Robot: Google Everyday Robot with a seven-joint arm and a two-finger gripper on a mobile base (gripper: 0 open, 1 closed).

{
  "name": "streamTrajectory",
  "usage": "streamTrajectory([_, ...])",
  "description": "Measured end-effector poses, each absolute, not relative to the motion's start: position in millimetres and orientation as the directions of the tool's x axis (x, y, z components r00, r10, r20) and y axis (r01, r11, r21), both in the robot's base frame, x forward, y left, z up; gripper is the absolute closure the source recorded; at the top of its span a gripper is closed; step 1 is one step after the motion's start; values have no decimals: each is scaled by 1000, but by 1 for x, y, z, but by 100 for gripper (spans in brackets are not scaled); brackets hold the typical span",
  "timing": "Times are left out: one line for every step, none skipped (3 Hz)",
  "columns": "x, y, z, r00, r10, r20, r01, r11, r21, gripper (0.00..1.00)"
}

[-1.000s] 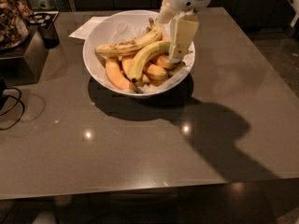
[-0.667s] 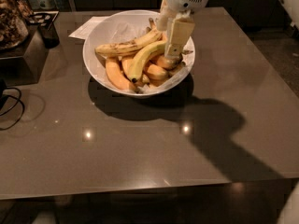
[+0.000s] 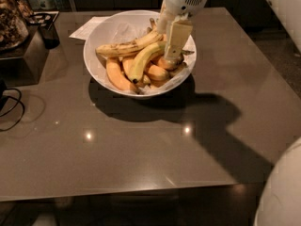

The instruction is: Pick banana from white bowl

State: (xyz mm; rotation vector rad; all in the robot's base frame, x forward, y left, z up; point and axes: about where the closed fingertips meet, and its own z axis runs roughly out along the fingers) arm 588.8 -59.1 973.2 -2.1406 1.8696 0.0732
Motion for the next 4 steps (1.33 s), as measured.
streamTrajectory([597, -57, 965, 146, -962, -229, -979, -108, -172, 44])
streamTrajectory([603, -53, 956, 138, -965, -225, -983, -106, -151, 45])
streamTrajectory([607, -50, 947, 136, -966, -221, -985, -108, -133, 44])
streamTrajectory([608, -49, 942, 134, -967, -217, -986, -109, -122, 44])
